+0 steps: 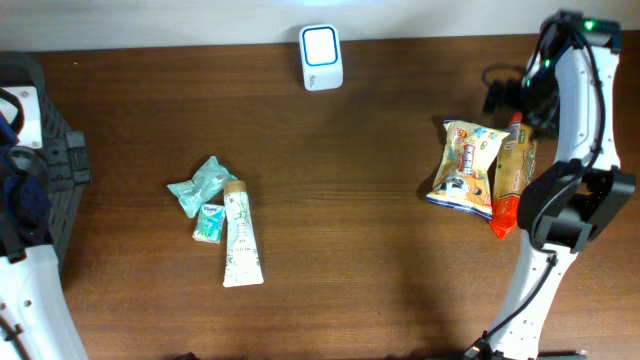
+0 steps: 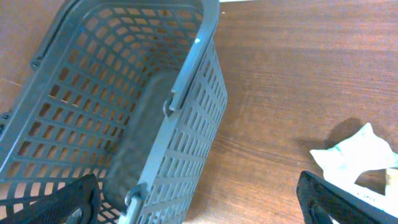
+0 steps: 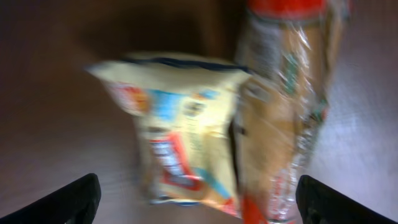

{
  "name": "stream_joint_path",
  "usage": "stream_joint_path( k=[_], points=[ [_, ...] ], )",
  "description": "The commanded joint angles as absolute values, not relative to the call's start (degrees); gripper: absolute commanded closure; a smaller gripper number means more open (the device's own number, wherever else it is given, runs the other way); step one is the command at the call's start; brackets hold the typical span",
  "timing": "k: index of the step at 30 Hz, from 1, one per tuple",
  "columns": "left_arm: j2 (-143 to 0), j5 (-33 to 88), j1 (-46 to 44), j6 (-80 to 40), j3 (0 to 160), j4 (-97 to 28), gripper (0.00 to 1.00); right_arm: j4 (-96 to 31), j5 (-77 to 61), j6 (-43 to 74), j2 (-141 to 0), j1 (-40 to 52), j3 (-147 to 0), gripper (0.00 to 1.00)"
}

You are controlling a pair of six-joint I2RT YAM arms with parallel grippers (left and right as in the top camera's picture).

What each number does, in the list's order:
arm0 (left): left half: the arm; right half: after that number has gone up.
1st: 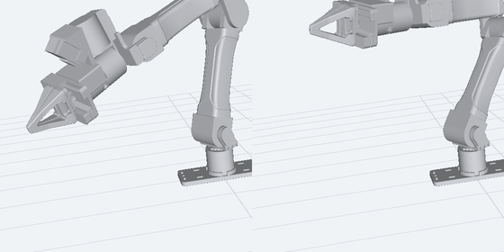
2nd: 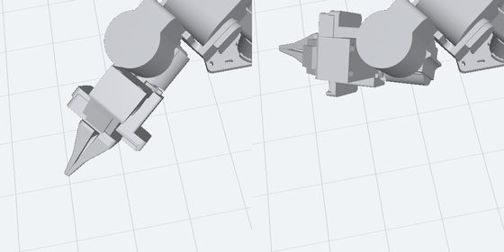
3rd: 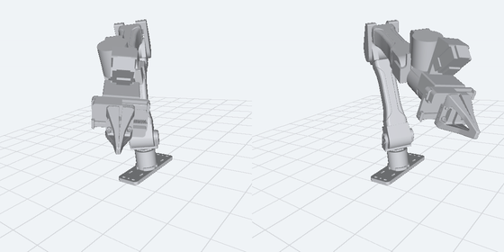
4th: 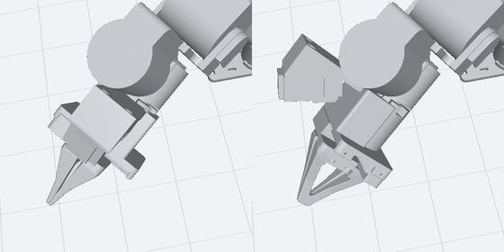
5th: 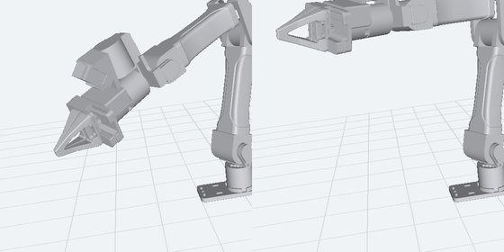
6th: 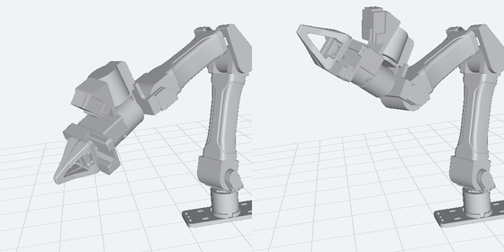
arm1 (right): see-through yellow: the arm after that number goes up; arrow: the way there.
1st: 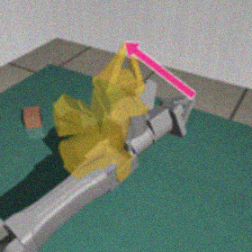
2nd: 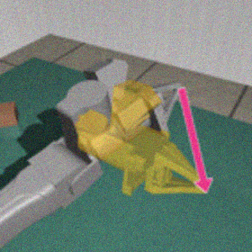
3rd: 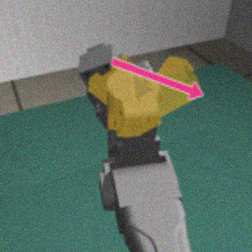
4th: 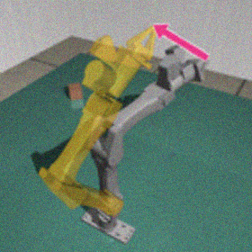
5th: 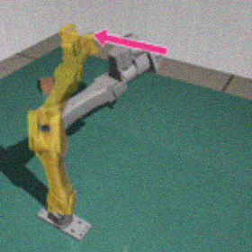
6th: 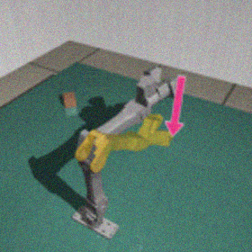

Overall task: Scan the item barcode
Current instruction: 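Reach the right gripper to the white tube and grasp it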

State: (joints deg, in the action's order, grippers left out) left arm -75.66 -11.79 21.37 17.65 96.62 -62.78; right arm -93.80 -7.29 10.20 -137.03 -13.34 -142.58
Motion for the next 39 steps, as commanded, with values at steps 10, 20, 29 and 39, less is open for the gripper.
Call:
stream_joint_path(
  k=[10,20,29,39],
  points=[
    [-75.64,-11.35,21.54,18.31,96.84,-62.70,0.01,-75.92,-21.04,10.26,-137.01,30.52,-129.16,0.21],
    [-75.64,-11.35,21.54,18.31,96.84,-62.67,0.01,-59.33,-15.86,20.08,-139.98,47.42,-122.41,0.43],
    [-75.64,-11.35,21.54,18.31,96.84,-62.70,0.01,-59.92,-14.39,22.76,-139.98,46.44,-117.54,0.78],
    [-75.64,-11.35,21.54,18.31,96.84,-62.67,0.01,-61.28,-43.86,-5.98,-140.00,35.86,-113.21,0.82]
  ],
)
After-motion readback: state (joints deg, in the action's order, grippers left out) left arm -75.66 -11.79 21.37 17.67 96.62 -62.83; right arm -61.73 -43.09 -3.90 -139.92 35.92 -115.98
